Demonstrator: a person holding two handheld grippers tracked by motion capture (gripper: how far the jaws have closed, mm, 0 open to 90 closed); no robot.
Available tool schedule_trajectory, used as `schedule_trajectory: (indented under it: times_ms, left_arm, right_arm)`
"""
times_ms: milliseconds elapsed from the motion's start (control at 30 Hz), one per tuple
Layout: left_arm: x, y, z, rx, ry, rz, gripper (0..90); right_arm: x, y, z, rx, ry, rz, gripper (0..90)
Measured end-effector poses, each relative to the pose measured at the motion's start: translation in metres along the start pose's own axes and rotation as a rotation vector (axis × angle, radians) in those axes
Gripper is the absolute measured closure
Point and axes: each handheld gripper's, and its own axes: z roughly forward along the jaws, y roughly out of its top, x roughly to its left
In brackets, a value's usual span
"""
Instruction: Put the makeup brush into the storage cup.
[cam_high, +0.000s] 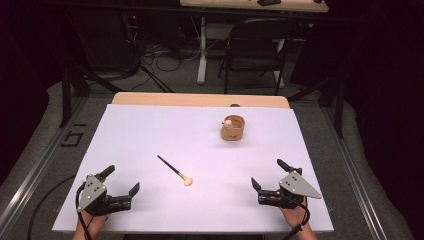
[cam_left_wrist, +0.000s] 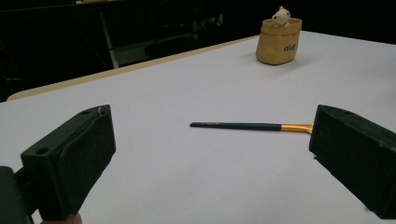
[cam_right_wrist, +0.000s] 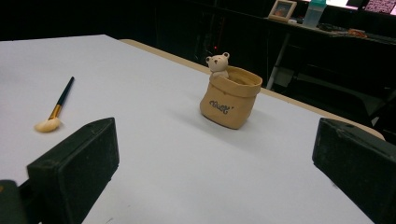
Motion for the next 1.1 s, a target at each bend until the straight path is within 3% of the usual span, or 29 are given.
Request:
schedule_trajectory:
  times_ms: [400, 500, 833, 1100]
  left_arm:
    - [-0.002, 0.0, 0.004, 0.015, -0.032, 0.003, 0.2]
    - [-0.001, 0.0, 0.006, 0.051, -0.061, -0.002, 0.1]
    - [0.003, 0.001, 0.016, 0.086, -0.096, -0.001, 0.1]
    - [0.0, 0.001, 0.023, 0.094, -0.111, 0.019, 0.1]
  right_arm:
    - [0.0, 0.0, 0.0, 0.008, 0.007, 0.006, 0.1]
    - [0.0, -0.001, 0.001, 0.007, 0.008, 0.002, 0.1]
    - [0.0, -0.001, 0.003, 0.005, 0.01, 0.005, 0.1]
    - [0.0, -0.001, 0.002, 0.002, 0.012, 0.007, 0.1]
